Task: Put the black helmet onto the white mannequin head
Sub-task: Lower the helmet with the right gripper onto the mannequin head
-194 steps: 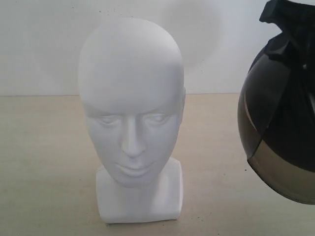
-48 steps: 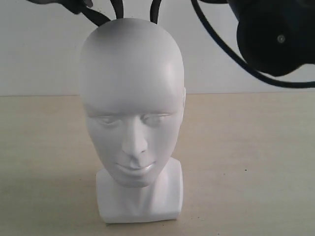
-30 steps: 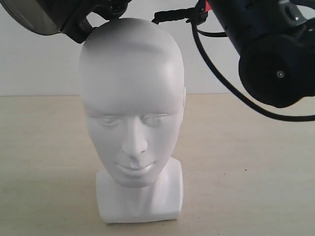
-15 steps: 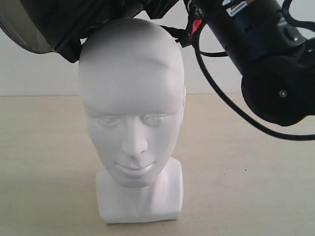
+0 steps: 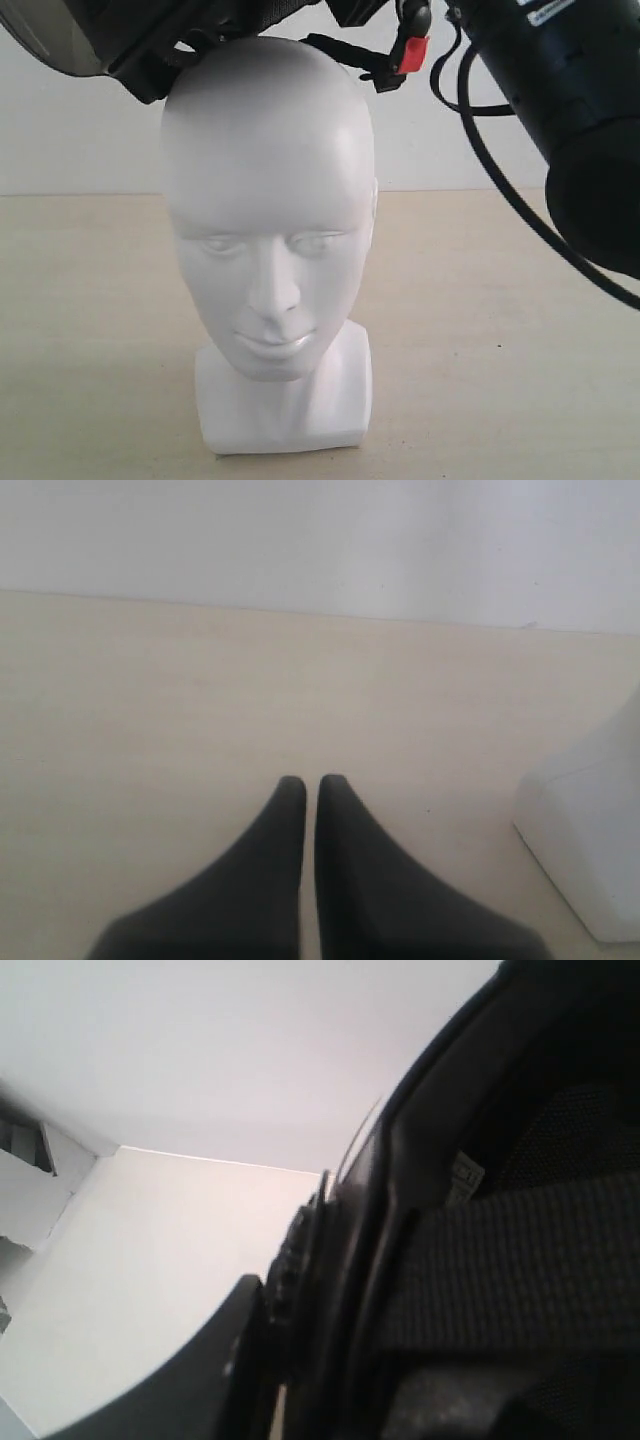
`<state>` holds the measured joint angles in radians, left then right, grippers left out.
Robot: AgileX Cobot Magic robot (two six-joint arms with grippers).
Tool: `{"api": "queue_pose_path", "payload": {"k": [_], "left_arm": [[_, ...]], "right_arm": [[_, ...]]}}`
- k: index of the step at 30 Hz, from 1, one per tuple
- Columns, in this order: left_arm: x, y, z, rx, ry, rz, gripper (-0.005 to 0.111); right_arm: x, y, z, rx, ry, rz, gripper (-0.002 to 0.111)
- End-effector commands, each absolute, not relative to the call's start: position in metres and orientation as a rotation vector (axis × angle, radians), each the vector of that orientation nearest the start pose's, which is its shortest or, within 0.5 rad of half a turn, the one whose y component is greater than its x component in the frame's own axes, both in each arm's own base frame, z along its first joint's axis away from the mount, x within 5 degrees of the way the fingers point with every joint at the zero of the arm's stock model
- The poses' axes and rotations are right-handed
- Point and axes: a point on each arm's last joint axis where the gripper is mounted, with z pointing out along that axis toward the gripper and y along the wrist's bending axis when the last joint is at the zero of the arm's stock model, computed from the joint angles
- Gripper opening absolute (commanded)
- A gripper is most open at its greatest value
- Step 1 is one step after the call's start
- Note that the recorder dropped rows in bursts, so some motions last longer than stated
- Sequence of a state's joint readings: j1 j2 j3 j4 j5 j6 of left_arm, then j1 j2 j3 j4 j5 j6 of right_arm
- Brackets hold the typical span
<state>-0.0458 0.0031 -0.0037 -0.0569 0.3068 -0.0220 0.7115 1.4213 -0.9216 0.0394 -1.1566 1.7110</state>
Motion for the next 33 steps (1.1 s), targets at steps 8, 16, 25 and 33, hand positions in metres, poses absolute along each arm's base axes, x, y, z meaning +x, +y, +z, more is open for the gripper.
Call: {"api": "queue_pose_path", "payload": {"k": [8,16,25,33], "left_arm": [[0.054,-0.004,0.185,-0.014,1.792,-0.098,0.004],[0.054,-0.004,0.185,-0.014,1.792,-0.098,0.004],[0.054,-0.004,0.185,-0.014,1.792,-0.098,0.004],[0.054,-0.004,0.185,-0.014,1.792,-0.098,0.004]], "right_arm": [[0.216,0.175,0.381,0.552,0.848,2.196,0.0],[0.212,0.171,0.373,0.568,0.868,2.173,0.0],[0.213,0.169,0.373,0.58,0.857,2.146,0.0],[0.214,0.164,0.359,0.655,0.875,2.1,0.0]]}}
